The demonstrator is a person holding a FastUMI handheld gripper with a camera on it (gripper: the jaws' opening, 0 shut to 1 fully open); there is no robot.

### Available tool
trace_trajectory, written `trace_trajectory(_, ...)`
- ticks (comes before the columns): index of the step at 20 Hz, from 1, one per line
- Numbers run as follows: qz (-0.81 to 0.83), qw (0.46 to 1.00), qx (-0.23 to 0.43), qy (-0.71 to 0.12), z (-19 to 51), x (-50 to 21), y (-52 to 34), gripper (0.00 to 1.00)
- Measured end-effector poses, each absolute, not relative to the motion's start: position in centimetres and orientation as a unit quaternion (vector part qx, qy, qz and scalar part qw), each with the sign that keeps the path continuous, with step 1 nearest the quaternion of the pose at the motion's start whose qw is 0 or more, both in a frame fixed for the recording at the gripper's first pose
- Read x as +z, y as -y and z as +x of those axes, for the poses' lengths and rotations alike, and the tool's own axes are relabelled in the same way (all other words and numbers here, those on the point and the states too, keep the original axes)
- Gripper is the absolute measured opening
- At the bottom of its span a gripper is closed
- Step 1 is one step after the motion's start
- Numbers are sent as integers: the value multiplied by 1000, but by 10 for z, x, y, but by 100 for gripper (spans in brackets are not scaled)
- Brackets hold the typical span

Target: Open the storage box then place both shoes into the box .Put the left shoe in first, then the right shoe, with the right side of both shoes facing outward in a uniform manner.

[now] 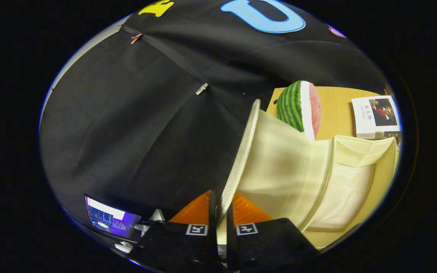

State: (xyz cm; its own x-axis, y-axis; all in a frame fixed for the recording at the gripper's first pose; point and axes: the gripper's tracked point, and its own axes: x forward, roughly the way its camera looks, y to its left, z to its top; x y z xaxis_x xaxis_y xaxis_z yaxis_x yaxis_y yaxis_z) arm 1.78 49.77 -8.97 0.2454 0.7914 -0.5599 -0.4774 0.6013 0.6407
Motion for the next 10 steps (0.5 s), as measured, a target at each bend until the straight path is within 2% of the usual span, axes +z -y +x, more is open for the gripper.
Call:
trace_trajectory(4, 111, 811, 418, -393, 30, -78, -466, 99)
trace_trajectory(10, 70, 866, 388, -308, 54, -44, -377, 98)
